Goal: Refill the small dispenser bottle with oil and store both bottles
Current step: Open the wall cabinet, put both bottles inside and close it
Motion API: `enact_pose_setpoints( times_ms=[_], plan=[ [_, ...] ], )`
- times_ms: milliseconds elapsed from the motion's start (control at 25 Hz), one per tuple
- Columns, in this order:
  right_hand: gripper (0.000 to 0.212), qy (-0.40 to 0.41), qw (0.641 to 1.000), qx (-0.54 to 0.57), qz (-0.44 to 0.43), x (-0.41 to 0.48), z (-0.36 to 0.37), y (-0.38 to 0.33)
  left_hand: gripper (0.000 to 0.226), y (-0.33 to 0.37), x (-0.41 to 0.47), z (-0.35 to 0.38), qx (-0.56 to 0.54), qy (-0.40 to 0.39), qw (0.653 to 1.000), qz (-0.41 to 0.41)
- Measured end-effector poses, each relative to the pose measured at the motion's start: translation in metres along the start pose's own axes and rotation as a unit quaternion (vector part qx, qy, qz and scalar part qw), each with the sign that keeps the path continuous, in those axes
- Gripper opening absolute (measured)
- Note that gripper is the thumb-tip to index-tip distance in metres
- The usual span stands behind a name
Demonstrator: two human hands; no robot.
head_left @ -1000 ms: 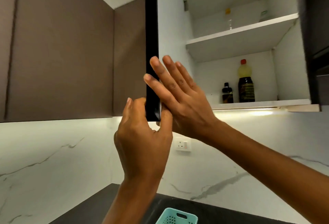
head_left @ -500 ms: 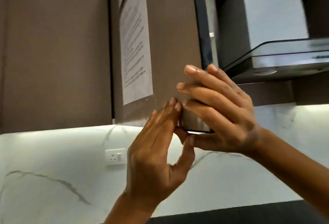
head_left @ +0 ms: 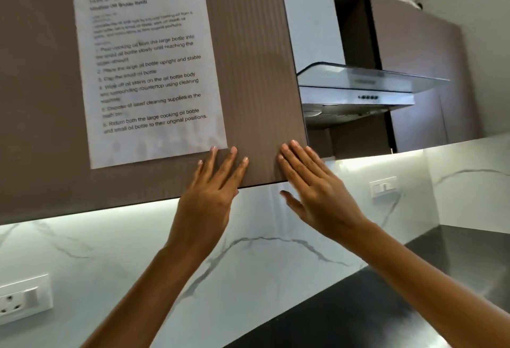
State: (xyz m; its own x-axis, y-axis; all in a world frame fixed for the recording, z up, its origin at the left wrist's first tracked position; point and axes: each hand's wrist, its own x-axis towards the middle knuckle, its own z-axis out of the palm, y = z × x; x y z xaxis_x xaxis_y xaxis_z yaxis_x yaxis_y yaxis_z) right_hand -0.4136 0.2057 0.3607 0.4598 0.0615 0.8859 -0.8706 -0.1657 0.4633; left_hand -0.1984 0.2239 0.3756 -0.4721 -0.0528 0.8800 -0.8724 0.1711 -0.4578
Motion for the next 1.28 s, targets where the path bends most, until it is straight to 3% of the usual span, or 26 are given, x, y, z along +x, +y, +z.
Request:
enact_pose_setpoints(
  times_ms=[320,680,1280],
  plan=[
    [0.075,0.009,0.995,0.057,0.085,-0.008,0.107,-0.014,0.078,-0.017,-0.011,0.087,0.085,-0.032,0.996,0.002],
    [0.081,0.014,0.987,0.137,0.084,-0.005,0.202,-0.02,0.09,-0.038,-0.021,0.154,0.18,-0.074,0.981,-0.019],
    [0.087,0.018,0.98,0.159,0.12,-0.008,0.231,-0.038,0.096,-0.044,-0.028,0.159,0.19,-0.126,0.974,-0.016]
  ],
)
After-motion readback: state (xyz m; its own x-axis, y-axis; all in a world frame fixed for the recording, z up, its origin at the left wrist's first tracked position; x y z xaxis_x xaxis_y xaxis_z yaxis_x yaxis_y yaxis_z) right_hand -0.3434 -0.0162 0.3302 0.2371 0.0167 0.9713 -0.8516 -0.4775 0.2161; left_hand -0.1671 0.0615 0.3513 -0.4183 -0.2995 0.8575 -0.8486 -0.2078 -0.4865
